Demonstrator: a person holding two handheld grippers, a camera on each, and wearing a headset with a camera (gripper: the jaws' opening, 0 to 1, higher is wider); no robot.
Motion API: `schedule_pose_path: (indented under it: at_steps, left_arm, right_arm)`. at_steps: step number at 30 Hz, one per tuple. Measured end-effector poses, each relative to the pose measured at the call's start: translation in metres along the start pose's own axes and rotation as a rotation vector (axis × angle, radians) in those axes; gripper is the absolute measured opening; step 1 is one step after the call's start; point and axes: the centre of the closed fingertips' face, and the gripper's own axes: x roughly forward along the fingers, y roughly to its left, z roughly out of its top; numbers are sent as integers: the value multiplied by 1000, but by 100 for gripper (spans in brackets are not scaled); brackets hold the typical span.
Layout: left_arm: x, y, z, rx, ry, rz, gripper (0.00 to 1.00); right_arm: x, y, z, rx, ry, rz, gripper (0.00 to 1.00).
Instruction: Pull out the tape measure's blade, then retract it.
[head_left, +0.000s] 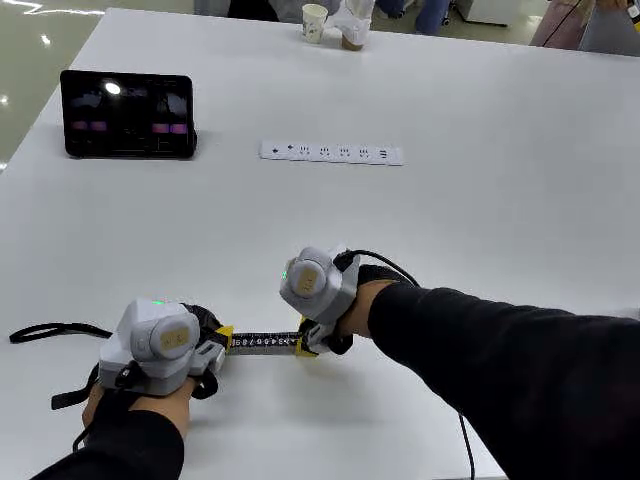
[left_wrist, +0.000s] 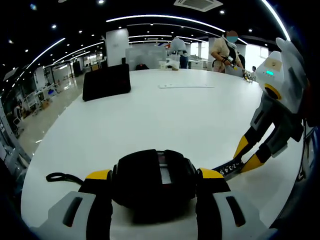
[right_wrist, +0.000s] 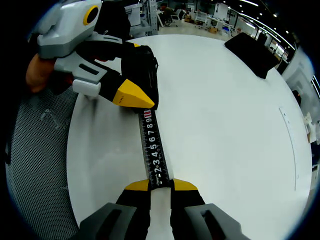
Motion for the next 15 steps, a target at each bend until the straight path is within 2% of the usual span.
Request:
schedule_pose_path:
  at_steps: [3, 15]
  left_arm:
    - [0, 0, 0, 15, -1, 2, 62]
    - [0, 0, -1, -1, 8, -1, 62]
  right_arm:
    - [1, 0, 1, 0, -1, 2, 11]
    - [2, 1, 6, -3, -9, 4, 11]
